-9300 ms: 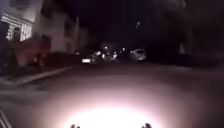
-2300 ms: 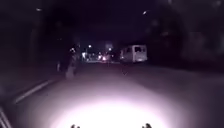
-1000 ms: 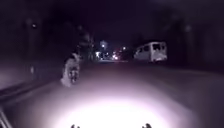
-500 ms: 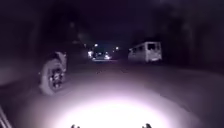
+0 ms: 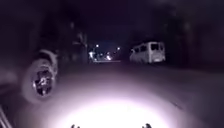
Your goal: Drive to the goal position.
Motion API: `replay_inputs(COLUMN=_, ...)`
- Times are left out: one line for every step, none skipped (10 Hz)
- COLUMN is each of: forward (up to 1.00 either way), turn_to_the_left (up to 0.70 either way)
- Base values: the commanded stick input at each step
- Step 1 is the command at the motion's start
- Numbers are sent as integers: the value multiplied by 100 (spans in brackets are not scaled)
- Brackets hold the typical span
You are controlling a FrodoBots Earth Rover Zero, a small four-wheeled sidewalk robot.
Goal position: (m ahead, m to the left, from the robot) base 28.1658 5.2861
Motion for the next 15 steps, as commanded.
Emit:
replay_inputs(forward=85, turn_to_the_left=0)
replay_inputs(forward=85, turn_to_the_left=0)
replay_inputs(forward=85, turn_to_the_left=0)
replay_inputs(forward=85, turn_to_the_left=0)
replay_inputs(forward=85, turn_to_the_left=0)
replay_inputs(forward=85, turn_to_the_left=0)
replay_inputs(forward=85, turn_to_the_left=0)
replay_inputs(forward=85, turn_to_the_left=0)
replay_inputs(forward=85, turn_to_the_left=0)
replay_inputs(forward=85, turn_to_the_left=0)
replay_inputs(forward=85, turn_to_the_left=0)
replay_inputs(forward=85, turn_to_the_left=0)
replay_inputs(forward=85, turn_to_the_left=0)
replay_inputs(forward=85, turn_to_the_left=0)
replay_inputs(forward=85, turn_to_the_left=0)
